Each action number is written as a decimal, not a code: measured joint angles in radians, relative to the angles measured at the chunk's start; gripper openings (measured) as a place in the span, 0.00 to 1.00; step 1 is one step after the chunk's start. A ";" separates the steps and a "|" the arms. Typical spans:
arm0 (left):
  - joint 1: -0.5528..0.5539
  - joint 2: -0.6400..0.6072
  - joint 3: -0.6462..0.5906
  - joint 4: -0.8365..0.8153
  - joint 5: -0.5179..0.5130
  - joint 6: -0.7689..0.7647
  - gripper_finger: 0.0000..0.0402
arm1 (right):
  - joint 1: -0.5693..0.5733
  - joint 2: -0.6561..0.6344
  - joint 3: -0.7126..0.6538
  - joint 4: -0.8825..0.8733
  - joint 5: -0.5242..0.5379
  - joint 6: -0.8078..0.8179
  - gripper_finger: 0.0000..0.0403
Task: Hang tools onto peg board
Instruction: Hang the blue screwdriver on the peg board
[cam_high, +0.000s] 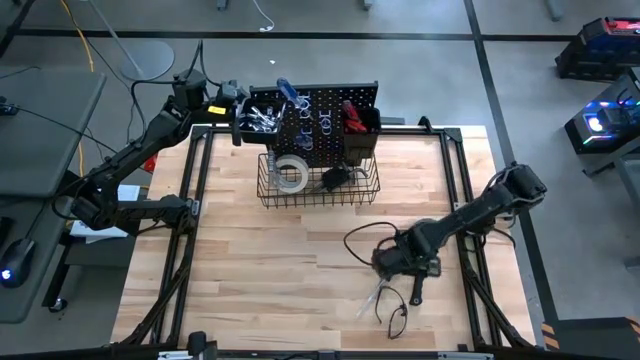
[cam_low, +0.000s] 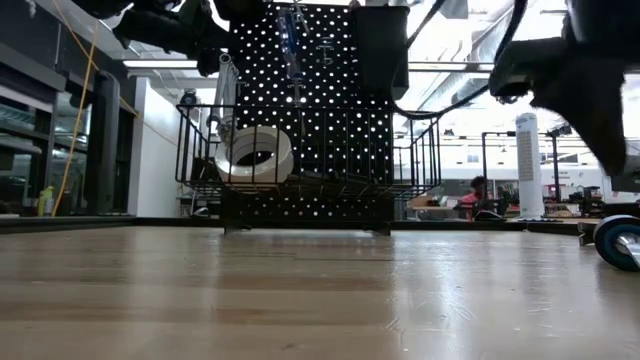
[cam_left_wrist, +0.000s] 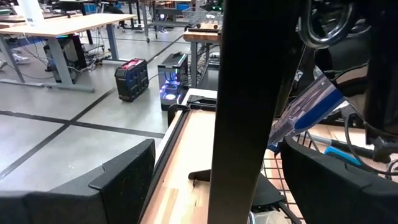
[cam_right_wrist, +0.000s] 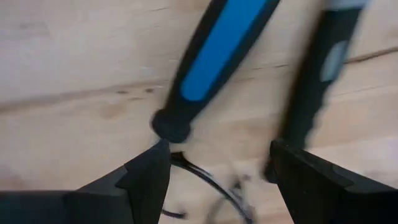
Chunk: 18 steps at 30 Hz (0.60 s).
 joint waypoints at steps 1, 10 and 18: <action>0.000 0.000 0.000 0.000 0.000 0.000 0.81 | 0.010 -0.003 -0.019 0.036 0.021 0.048 0.65; 0.001 0.000 0.000 0.000 -0.001 -0.003 0.81 | 0.005 -0.001 -0.163 0.235 0.095 0.113 0.65; 0.001 0.000 0.000 0.001 -0.019 -0.003 0.81 | -0.073 -0.007 -0.341 0.532 0.042 0.107 0.65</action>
